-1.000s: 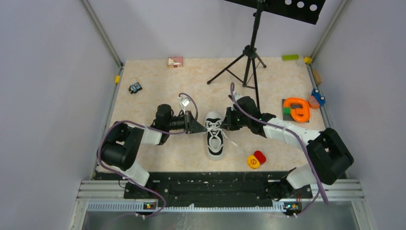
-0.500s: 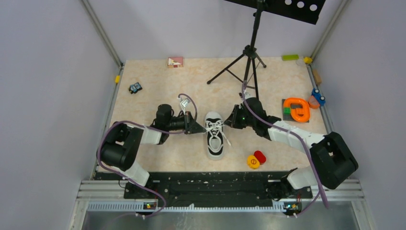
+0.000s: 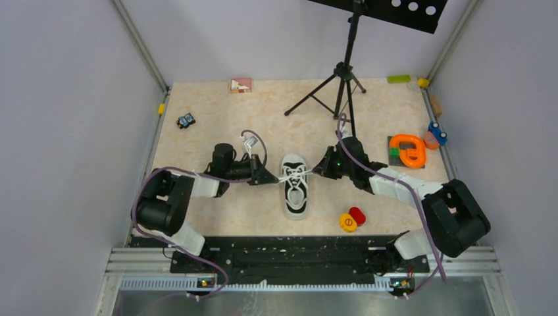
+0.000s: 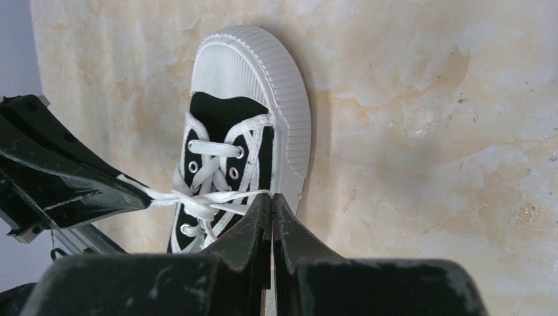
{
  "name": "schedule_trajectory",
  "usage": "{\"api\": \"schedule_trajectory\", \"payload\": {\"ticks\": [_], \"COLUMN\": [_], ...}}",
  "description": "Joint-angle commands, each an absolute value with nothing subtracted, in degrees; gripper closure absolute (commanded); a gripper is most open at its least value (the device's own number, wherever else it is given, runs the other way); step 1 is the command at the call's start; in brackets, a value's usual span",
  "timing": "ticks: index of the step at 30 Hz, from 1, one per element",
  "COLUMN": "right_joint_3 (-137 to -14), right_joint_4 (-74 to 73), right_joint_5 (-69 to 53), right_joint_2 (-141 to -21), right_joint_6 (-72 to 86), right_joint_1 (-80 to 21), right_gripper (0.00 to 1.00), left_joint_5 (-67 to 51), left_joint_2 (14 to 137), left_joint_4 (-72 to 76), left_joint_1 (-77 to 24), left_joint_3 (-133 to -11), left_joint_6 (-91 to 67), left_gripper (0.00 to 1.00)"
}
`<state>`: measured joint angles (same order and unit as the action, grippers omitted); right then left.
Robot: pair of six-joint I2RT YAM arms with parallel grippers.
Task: Tie the shoes
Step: Cross the shoelace with the shoelace.
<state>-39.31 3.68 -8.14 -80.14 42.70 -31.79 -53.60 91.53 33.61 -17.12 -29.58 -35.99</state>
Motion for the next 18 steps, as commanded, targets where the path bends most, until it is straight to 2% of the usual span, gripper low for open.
{"api": "schedule_trajectory", "payload": {"ticks": [1, 8, 18], "right_joint_3": [-38.77, -38.92, -37.4], "right_joint_4": [6.98, 9.23, 8.95], "right_joint_5": [-8.06, -9.34, -6.93], "right_joint_2": [-82.48, -83.24, -82.87], "right_joint_6": [43.39, 44.02, 45.25], "right_joint_1": [-30.67, -30.67, -30.59], "right_gripper": [1.0, 1.0, 1.0], "left_joint_5": [-53.4, -51.07, -49.76], "left_joint_2": [88.6, 82.56, 80.72], "left_joint_4": [31.16, 29.58, 24.29], "left_joint_1": [-15.76, -15.4, -14.03], "left_joint_3": [-30.43, -27.45, -26.81], "left_joint_6": [-34.38, -35.26, -33.46], "left_gripper": [1.0, 1.0, 1.0]}}
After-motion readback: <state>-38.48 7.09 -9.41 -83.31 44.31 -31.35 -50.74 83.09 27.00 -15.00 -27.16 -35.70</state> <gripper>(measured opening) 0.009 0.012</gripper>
